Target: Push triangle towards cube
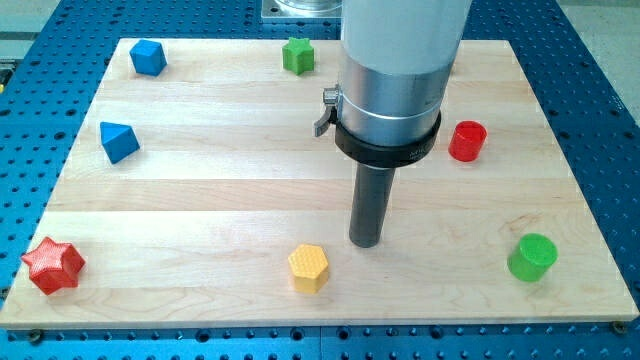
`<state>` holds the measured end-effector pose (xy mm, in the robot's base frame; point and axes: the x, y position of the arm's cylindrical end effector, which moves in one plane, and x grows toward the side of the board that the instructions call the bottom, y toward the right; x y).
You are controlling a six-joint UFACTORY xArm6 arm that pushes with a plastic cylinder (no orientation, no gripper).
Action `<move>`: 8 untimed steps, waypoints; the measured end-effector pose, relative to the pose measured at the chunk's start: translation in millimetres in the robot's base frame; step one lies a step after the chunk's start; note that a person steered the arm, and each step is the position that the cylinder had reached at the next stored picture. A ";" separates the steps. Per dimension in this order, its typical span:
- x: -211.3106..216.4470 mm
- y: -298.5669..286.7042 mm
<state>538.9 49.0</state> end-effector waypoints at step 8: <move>-96.8 -289.8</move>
<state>442.2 -240.8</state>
